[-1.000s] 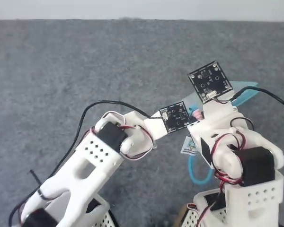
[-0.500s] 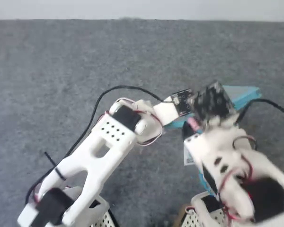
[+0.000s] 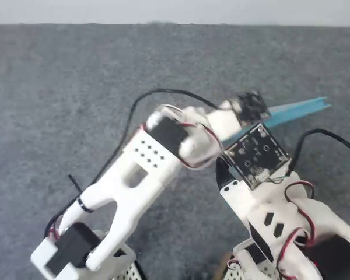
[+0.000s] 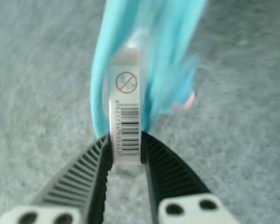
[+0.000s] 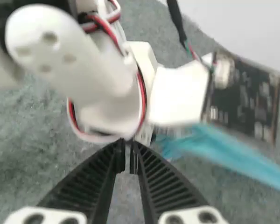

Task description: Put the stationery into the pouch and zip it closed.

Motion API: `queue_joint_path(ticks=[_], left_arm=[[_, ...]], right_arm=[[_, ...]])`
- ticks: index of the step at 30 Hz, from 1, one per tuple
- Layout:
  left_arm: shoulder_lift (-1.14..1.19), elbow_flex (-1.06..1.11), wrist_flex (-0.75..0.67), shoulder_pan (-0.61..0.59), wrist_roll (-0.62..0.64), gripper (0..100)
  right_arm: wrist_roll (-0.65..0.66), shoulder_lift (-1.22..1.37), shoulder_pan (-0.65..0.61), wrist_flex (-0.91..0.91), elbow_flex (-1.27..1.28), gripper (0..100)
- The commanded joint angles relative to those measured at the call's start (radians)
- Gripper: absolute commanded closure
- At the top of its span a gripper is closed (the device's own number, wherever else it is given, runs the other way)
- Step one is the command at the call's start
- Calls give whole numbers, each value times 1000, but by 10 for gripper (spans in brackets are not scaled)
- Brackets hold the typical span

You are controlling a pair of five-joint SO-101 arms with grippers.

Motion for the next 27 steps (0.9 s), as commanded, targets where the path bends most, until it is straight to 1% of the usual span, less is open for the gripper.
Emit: queue_joint_path(ticks=[1, 2, 3, 6, 7, 8, 11, 12, 16, 18, 22, 27], left_arm=[[-8, -67, -17, 26, 23, 987], [-8, -62, -32, 23, 25, 987], [-6, -62, -41, 20, 25, 987], [-6, -62, -61, 0, 25, 987], [-5, -61, -80, -2, 25, 987], [0, -59, -100, -2, 26, 987], [66, -67, -166, 5, 77, 982], [97, -67, -189, 5, 94, 962], [167, -67, -204, 6, 117, 780], [157, -65, -210, 6, 114, 730], [123, -65, -210, -25, 92, 732], [132, -16, -210, -57, 78, 732]], right_arm=[[0, 30, -5, -16, -15, 991], [3, 25, 13, -13, -21, 991], [20, 15, 58, -5, -31, 991], [144, -16, 248, -18, -34, 991], [150, -19, 297, -21, -34, 991], [150, -19, 315, -22, -32, 991], [140, -16, 285, 2, -25, 991], [141, -19, 272, 10, -15, 991], [143, -27, 255, 16, 21, 991], [143, -27, 255, 15, 37, 991], [144, -27, 257, 16, 58, 991], [141, -28, 257, 16, 101, 991]])
